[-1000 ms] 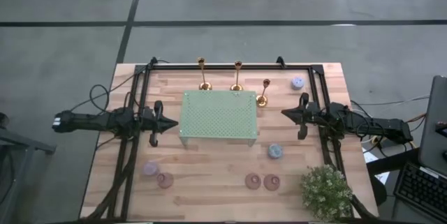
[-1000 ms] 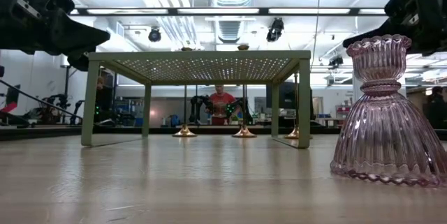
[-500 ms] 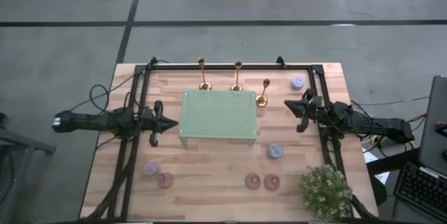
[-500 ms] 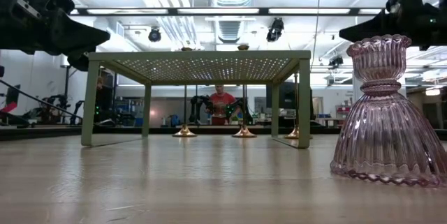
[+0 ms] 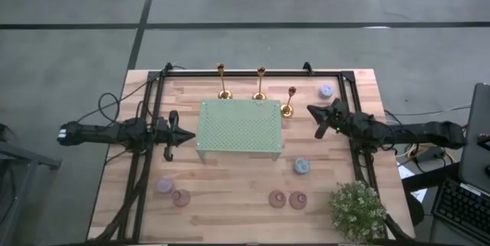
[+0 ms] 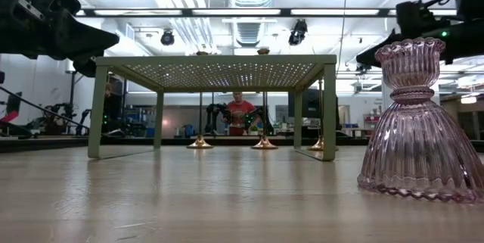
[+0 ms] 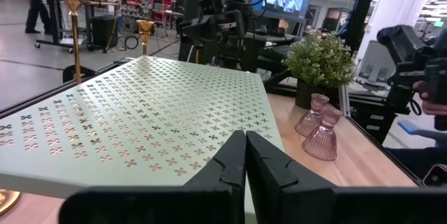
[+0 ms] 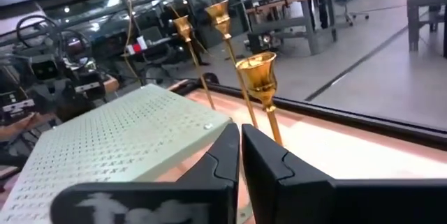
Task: Pick & Place candle stick holders
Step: Put the right gold candle holder on the shelf
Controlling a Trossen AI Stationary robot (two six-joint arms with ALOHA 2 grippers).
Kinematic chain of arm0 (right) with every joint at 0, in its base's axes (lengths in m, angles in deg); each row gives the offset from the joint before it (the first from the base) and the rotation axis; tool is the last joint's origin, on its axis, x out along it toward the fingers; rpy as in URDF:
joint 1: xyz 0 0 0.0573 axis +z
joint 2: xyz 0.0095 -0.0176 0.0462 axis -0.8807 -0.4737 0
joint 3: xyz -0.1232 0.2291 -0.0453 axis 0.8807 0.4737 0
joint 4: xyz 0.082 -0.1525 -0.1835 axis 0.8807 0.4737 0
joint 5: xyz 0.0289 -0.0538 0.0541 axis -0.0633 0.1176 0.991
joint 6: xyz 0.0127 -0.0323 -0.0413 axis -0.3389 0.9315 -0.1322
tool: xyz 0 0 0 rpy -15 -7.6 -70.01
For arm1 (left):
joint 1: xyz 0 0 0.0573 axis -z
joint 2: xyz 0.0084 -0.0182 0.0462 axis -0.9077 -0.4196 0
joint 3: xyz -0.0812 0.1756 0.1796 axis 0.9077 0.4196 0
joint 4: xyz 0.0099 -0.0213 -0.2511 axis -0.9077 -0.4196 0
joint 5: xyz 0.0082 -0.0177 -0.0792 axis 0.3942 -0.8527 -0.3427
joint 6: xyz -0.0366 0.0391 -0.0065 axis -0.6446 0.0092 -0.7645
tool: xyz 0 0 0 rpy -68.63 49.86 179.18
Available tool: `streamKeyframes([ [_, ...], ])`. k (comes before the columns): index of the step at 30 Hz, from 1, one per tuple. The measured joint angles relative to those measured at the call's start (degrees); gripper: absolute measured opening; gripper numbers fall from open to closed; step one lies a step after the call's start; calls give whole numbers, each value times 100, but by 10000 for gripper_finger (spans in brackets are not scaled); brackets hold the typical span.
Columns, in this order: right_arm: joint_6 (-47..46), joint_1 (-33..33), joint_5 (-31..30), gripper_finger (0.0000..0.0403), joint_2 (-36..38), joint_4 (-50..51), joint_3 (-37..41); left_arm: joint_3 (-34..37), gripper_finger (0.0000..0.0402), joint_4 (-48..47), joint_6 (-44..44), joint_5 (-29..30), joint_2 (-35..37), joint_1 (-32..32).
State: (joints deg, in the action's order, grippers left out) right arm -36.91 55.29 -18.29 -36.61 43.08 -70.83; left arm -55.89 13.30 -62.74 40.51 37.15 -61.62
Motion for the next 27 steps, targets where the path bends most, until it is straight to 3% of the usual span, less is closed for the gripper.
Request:
streamKeyframes([
  [9, 447, -219, -201, 123, -1255, -1514, -3, 0, 14, 0, 0, 0, 0, 0],
  [16, 640, -225, -203, 197, -2155, -1622, -437, 0, 14, 0, 1, 0, -2, 2],
  [27, 1417, -221, -544, 221, -3502, -1591, -1207, 0, 14, 0, 0, 0, -2, 0],
])
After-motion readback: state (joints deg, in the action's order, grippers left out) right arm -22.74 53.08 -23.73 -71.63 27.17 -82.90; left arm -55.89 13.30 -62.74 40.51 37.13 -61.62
